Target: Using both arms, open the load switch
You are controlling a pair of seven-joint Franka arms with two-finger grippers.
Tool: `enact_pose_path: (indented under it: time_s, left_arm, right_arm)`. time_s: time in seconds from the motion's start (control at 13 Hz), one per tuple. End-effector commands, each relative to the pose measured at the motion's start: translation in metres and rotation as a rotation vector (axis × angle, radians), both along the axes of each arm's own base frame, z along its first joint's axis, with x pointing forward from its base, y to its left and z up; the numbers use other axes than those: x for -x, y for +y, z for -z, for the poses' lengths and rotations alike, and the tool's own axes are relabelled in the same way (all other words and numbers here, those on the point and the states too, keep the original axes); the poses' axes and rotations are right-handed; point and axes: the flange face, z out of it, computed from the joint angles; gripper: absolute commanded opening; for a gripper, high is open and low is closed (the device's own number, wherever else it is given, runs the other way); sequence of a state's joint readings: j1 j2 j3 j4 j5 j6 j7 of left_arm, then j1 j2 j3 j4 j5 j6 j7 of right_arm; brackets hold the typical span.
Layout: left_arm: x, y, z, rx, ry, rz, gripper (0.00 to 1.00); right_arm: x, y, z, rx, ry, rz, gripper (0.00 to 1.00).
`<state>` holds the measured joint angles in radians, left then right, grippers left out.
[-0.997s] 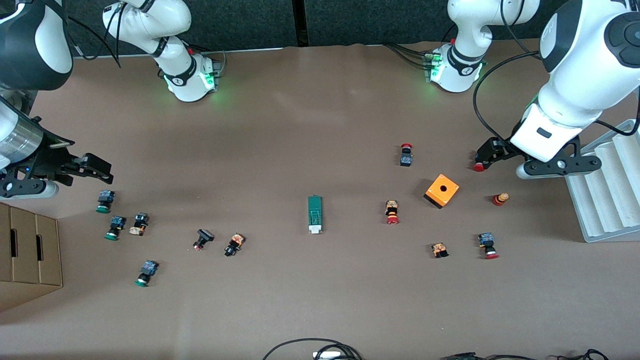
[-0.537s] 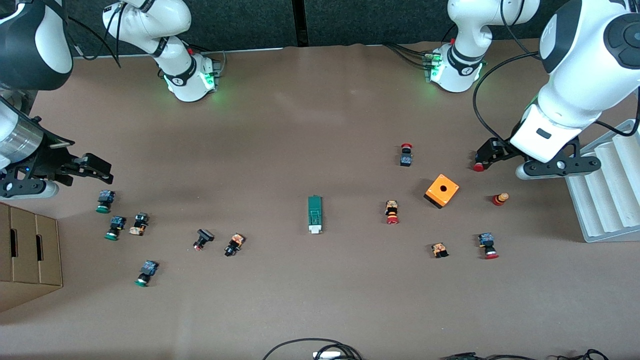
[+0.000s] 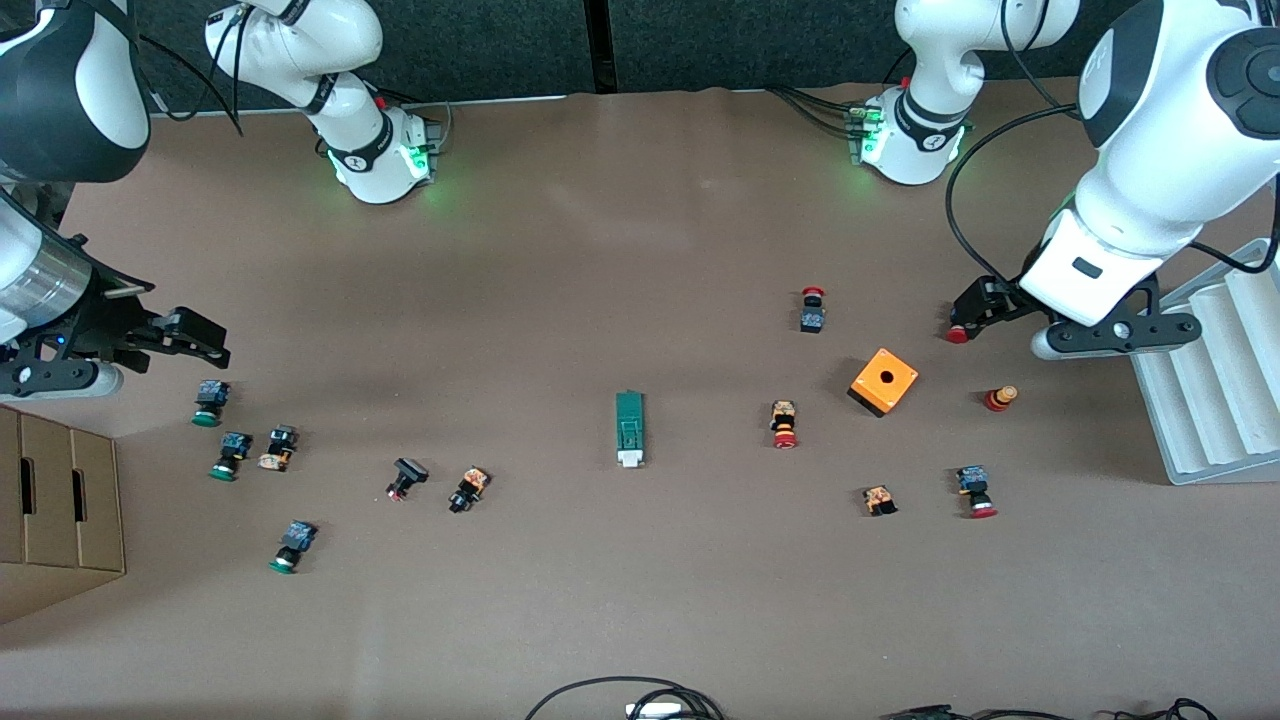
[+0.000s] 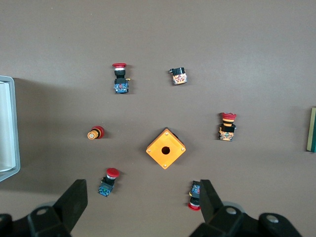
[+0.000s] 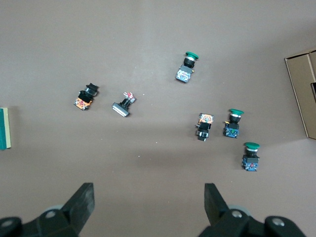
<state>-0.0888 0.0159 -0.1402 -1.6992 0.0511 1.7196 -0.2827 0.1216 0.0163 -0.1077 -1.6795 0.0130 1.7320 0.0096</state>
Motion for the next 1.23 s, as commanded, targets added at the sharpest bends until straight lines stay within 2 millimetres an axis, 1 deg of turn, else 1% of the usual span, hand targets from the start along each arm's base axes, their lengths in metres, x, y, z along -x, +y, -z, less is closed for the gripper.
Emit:
enact_pose_path:
  time_s: [0.0,0.08,0.23,0.31,0.38,0.46,0.61,0.77,1.07,1.15]
  left_arm:
    - [-0.001,-0.009,-0.004,0.004,-0.009,0.0,1.0]
    - [0.0,-0.019,-0.005,0.0,-0.02,0.02,1.0]
    - [-0.001,-0.025,-0.005,0.002,-0.032,0.028,1.0]
    - [0.002,-0.034,-0.005,0.003,-0.034,0.045,1.0]
    - [0.002,-0.039,-0.005,0.005,-0.045,0.043,1.0]
    - [0.004,-0.047,-0.006,0.01,-0.054,0.012,1.0]
    - [0.013,-0.079,-0.007,0.023,-0.068,-0.046,1.0]
    - [0.022,-0.111,-0.006,0.047,-0.094,-0.068,1.0]
    - [0.033,-0.184,0.01,0.128,-0.143,-0.164,1.0]
    - [0.036,-0.198,0.015,0.15,-0.15,-0.181,1.0]
  right_arm:
    - [-0.002,-0.001,-0.003,0.029,0.002,-0.013,1.0]
    - [-0.002,0.0,-0.003,0.028,0.002,-0.013,1.0]
    - [-0.002,0.0,-0.003,0.029,0.002,-0.01,1.0]
    - [-0.002,0.0,-0.005,0.03,-0.001,-0.008,1.0]
    - [-0.001,-0.001,-0.007,0.032,-0.004,-0.007,1.0]
    - [-0.001,-0.003,-0.008,0.031,-0.006,-0.004,1.0]
    - [0.0,-0.005,-0.009,0.027,-0.007,0.001,1.0]
    - [0.0,-0.005,-0.009,0.028,-0.009,0.003,1.0]
    - [-0.001,-0.005,-0.009,0.024,-0.009,0.005,1.0]
    - [-0.001,-0.005,-0.008,0.022,-0.007,0.005,1.0]
